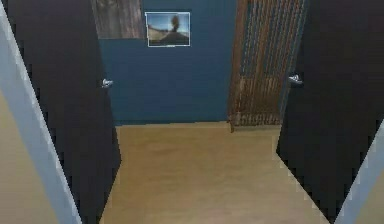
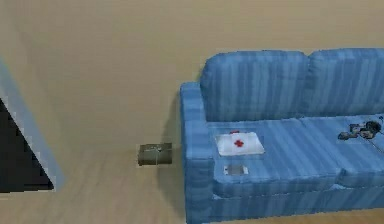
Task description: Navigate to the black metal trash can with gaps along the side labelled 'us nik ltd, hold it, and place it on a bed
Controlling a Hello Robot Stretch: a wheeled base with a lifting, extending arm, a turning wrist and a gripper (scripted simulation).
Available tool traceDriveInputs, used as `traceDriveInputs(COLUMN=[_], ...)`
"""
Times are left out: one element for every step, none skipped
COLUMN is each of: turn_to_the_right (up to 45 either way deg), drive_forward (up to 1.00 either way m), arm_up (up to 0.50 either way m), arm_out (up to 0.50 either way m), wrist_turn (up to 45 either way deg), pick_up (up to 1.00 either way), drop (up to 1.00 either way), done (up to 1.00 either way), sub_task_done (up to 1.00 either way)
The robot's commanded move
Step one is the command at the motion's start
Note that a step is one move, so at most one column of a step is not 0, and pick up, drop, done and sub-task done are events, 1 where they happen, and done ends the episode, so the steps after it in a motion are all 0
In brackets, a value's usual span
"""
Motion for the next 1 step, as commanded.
traceDriveInputs(turn_to_the_right=[-9.0], drive_forward=[0.00], arm_up=[0.00], arm_out=[0.00], wrist_turn=[0.0], pick_up=[0.00], drop=[0.00], done=[0.00], sub_task_done=[0.00])
